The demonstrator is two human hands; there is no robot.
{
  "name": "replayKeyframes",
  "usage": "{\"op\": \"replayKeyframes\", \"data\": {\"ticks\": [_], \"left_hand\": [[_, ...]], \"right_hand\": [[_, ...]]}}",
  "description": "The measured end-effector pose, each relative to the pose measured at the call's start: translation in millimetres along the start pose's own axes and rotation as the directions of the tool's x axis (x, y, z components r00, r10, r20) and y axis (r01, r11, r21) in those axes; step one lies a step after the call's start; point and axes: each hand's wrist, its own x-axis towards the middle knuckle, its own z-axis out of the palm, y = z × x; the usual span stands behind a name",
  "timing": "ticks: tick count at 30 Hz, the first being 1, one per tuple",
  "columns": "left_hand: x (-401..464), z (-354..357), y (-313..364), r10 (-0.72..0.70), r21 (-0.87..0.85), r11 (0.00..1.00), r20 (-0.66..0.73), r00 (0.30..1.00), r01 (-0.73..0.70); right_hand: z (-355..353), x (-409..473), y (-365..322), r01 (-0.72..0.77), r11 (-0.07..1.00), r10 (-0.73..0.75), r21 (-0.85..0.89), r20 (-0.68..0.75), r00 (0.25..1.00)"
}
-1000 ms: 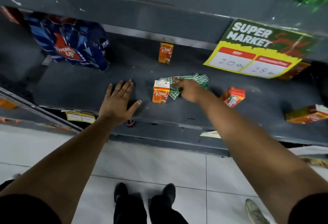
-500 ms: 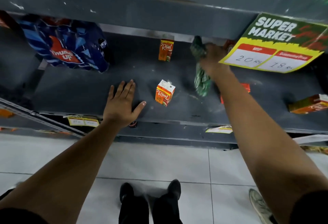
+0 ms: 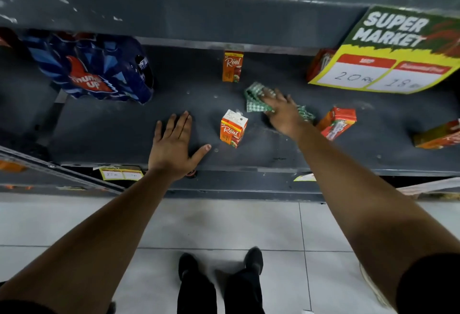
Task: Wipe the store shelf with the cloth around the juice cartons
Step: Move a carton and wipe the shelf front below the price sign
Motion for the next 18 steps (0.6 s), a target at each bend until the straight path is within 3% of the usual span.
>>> {"op": "replayKeyframes", "data": {"ticks": [4, 6, 9, 12, 15, 18], "left_hand": [[-5.0, 7.5, -7.4, -0.033, -0.006, 0.999, 0.026, 0.999, 0.034], [-4.3, 4.3, -5.8, -0.034, -0.012, 0.999, 0.028, 0.999, 0.035], [-1.9, -9.3, 4.7, -0.048, -0.263, 0.963, 0.062, 0.997, 0.063], [6.1, -22.8, 27.5, -0.010, -0.676, 0.726, 0.171, 0.985, 0.125], [19.4, -24.1, 48.2, 0.041, -0.853, 0.515, 0.131, 0.991, 0.091], [27.9, -29.4, 61.7, -0.002, -0.880, 0.461, 0.131, 0.991, 0.117]], "right_hand": [[22.0, -21.7, -10.2, 0.091, 0.994, -0.095, 0.054, 0.079, 0.992], [23.3, -32.4, -12.5, 0.068, 0.995, -0.075, 0.073, 0.097, 0.992], [21.8, -54.4, -24.5, -0.010, 0.988, -0.005, 0.154, 0.102, 0.995], [15.3, -67.9, -31.3, -0.153, 0.927, 0.111, 0.341, 0.139, 0.984], [3.2, -62.7, -26.9, -0.230, 0.752, 0.276, 0.618, 0.022, 0.961], [-3.2, -53.4, -17.6, -0.228, 0.845, 0.317, 0.483, -0.109, 0.942]]}}
